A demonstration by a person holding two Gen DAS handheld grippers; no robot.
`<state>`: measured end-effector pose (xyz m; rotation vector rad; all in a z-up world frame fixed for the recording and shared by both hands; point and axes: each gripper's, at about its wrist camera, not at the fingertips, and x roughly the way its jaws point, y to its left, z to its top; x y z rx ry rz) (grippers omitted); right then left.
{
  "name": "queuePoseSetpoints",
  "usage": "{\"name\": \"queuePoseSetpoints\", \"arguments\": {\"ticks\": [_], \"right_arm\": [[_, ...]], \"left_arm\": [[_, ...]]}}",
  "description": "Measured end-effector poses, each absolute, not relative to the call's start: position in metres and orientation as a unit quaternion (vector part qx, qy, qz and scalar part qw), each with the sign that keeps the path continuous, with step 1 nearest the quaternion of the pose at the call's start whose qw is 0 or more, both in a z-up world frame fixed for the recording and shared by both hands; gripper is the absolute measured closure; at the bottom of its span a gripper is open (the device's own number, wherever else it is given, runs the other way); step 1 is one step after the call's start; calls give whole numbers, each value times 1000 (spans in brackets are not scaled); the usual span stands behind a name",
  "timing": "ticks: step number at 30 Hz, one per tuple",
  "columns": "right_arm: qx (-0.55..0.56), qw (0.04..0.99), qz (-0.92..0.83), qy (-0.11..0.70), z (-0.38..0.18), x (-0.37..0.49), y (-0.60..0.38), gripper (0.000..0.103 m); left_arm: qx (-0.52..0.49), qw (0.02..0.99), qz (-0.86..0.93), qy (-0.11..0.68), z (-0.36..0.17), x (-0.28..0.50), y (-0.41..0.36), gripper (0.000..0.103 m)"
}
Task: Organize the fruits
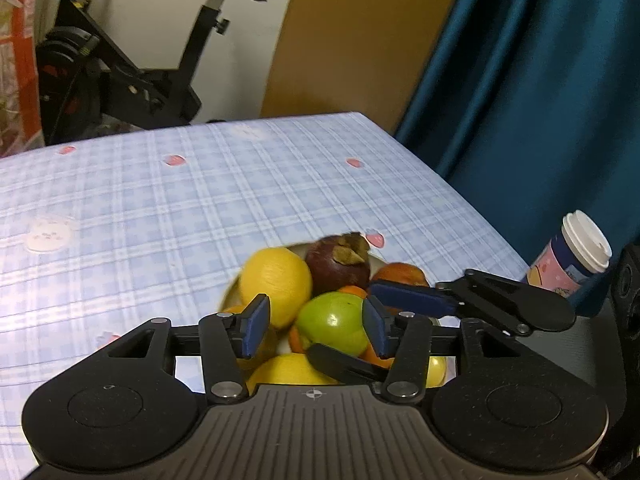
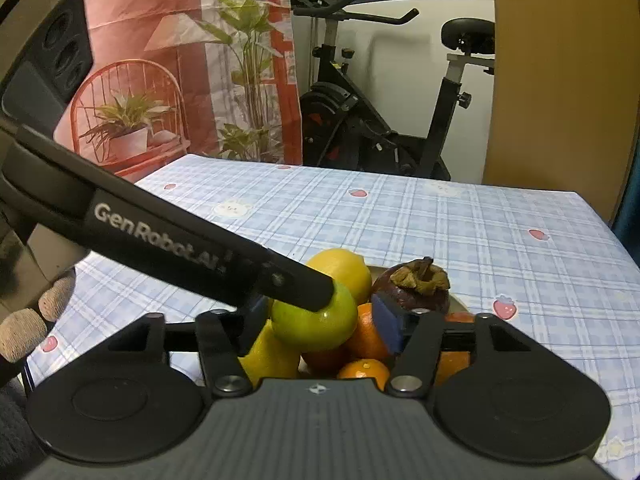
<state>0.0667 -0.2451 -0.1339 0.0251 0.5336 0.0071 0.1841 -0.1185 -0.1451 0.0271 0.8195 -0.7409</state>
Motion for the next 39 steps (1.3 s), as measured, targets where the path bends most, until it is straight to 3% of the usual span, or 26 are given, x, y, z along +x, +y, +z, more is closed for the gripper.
{"name": "queuePoseSetpoints", "arguments": {"ticks": [8,14,17,23,39], "right_arm": [[15,965,-8,263,-122,61,-244,17],[26,967,-18,251,-110,50,-242,5],[55,967,-19,248,-103,44,-243,0],[86,958,-31,270,-85,33,-241,0],[61,970,-44,232,-15,-17,-201,0]], "left_arm": [[-6,874,-321,364,-126,173,-93,21],[-16,889,-301,345,-108,160,-74,11],[-20,895,-295,335,-99,149,-64,9],[-21,914,-258,313,-75,121,-41,9],[21,969,-136,204,2,37,5,7]]}}
